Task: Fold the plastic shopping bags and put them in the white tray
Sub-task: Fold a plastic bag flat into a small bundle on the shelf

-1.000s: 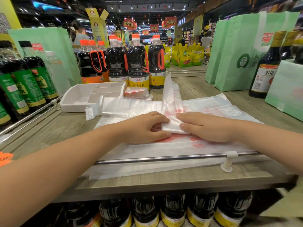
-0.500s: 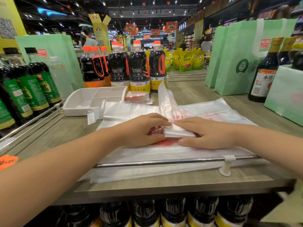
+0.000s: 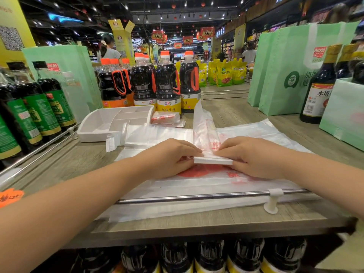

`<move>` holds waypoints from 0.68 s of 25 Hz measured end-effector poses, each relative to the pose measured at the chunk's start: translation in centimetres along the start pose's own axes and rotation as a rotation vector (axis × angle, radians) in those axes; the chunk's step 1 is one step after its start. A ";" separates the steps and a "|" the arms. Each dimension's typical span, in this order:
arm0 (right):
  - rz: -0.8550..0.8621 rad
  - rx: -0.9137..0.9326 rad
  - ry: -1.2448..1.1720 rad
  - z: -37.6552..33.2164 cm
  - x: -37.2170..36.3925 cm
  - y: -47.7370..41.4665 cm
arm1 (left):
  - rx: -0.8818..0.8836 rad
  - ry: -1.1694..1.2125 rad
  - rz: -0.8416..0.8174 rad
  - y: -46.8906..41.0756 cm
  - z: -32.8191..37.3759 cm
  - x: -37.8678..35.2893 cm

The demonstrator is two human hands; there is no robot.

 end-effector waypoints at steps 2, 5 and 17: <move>-0.004 0.017 -0.025 -0.3 0.0 0.1 | -0.013 0.011 0.004 0.1 0.0 0.0; 0.006 0.020 -0.060 -0.2 -0.1 -0.1 | 0.020 0.048 0.002 0.1 -0.1 0.0; 0.177 -0.208 -0.545 0.0 -0.5 -1.2 | 0.389 0.378 -0.015 -1.1 0.1 -0.6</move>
Point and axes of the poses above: each hand's wrist, its own y-axis away from the middle knuckle, its own x-axis out of the back of the hand, z = x × y, the point moved 1 cm from there along -y, towards the middle knuckle, and after that the axes turned 15 degrees about -y, right-handed, at the moved point
